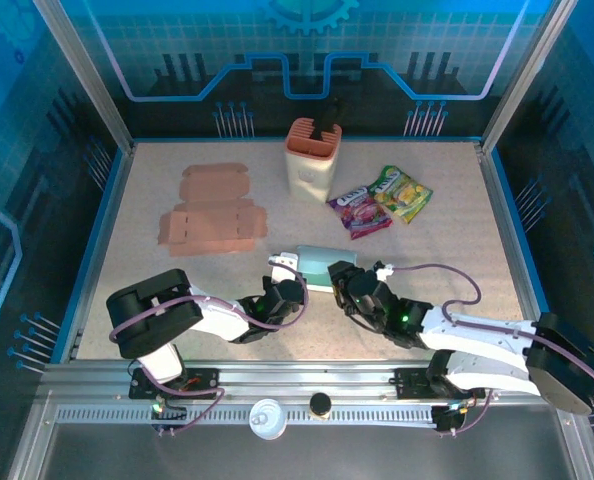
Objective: Fold the paper box
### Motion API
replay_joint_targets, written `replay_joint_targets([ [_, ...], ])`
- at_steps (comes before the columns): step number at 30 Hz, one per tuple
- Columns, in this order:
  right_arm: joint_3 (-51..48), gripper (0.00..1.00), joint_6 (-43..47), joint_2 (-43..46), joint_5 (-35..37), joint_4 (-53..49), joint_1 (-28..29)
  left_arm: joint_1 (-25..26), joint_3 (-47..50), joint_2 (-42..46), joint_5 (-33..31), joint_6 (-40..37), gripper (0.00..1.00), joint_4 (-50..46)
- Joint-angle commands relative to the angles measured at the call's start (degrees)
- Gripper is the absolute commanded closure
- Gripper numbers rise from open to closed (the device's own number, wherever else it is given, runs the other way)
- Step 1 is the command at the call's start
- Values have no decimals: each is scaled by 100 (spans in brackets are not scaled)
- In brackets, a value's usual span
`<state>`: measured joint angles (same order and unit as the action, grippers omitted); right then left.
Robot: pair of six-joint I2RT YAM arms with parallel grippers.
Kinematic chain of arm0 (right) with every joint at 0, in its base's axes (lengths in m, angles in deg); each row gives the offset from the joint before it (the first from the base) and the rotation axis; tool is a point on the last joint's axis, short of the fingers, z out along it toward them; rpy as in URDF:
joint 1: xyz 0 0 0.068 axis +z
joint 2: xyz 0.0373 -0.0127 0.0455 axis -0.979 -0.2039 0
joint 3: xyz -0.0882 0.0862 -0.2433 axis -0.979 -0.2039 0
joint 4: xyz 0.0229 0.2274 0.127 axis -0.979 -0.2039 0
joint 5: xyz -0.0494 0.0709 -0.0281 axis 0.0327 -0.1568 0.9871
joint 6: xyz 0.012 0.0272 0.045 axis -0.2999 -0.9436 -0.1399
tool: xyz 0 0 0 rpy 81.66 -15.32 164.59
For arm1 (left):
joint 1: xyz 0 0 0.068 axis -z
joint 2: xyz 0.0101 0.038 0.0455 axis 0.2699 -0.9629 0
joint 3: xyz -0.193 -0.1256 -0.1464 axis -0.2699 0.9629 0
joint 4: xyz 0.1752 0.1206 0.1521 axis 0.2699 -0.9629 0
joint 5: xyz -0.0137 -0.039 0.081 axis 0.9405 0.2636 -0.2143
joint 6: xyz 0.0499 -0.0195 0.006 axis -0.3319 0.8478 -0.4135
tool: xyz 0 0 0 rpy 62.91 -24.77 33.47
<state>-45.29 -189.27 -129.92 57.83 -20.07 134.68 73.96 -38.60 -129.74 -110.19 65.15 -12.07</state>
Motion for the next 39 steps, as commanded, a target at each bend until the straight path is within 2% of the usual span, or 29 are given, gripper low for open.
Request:
replay_joint_targets([
  [1, 79, 64, -25, -159, -50, 443, -112, 58, -5, -34, -43, 146, 100, -271],
  [11, 77, 92, -213, -519, -221, 682, -185, 93, 72, 107, -91, 169, 99, -305],
  [15, 43, 99, -253, -520, -240, 666, -188, 153, 120, 394, -130, 296, 81, -563],
  [19, 16, 100, -295, -498, -257, 596, -195, 317, 119, 901, -211, 488, 67, -1151],
  [22, -56, 100, -347, -476, -274, 582, -197, 471, 125, 1538, -208, 889, 62, -2013],
  [30, -186, 100, -258, -371, -468, 587, -239, 788, 275, 3605, 88, 2173, 57, -4377],
  [33, -236, 100, -164, -370, -678, 602, -257, 796, 302, 4392, 146, 2406, 56, -4994],
  [35, -277, 100, -74, -379, -879, 673, -257, 792, 286, 4820, 131, 2493, 50, -5361],
  [39, -264, 100, 213, -337, -1346, 666, -249, 764, 231, 5200, 97, 2599, 47, -5815],
])
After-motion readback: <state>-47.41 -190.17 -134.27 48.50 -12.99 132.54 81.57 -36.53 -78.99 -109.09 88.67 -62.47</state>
